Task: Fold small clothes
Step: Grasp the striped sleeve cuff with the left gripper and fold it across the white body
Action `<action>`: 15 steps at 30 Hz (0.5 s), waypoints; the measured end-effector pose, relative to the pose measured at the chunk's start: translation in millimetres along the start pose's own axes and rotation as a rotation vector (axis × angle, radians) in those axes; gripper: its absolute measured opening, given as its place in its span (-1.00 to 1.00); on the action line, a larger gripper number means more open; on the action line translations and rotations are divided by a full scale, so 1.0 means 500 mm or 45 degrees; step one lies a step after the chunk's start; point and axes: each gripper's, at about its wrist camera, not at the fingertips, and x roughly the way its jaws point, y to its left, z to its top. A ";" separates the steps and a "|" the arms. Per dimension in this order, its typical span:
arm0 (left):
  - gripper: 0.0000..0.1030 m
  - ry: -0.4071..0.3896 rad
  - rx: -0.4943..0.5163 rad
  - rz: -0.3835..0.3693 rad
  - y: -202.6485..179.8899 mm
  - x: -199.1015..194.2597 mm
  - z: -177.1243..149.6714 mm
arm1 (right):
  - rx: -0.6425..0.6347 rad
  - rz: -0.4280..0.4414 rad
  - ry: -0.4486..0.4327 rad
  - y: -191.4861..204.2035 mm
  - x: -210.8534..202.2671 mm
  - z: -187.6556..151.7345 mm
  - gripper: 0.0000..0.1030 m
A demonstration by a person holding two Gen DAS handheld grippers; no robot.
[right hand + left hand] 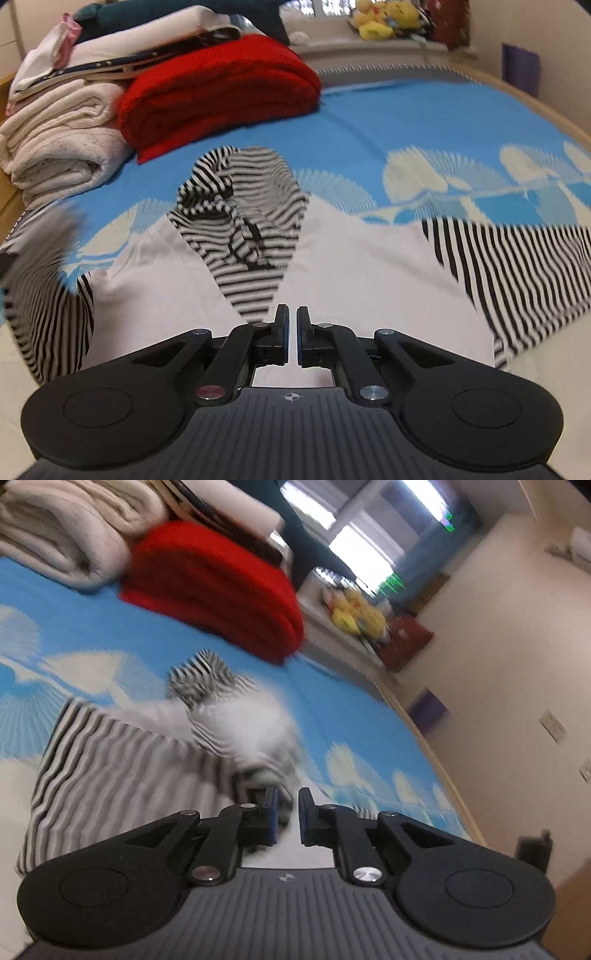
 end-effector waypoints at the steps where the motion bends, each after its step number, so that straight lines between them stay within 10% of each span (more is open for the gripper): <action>1: -0.59 -0.014 -0.023 0.044 0.002 -0.001 -0.002 | 0.020 0.002 0.009 -0.004 0.000 -0.006 -0.92; 8: -0.50 0.041 -0.208 0.439 0.102 0.014 0.013 | 0.202 0.015 0.048 -0.049 0.010 -0.036 -0.90; 15: -0.50 0.195 -0.202 0.525 0.147 0.054 0.025 | 0.494 -0.049 0.180 -0.138 0.086 -0.042 -0.74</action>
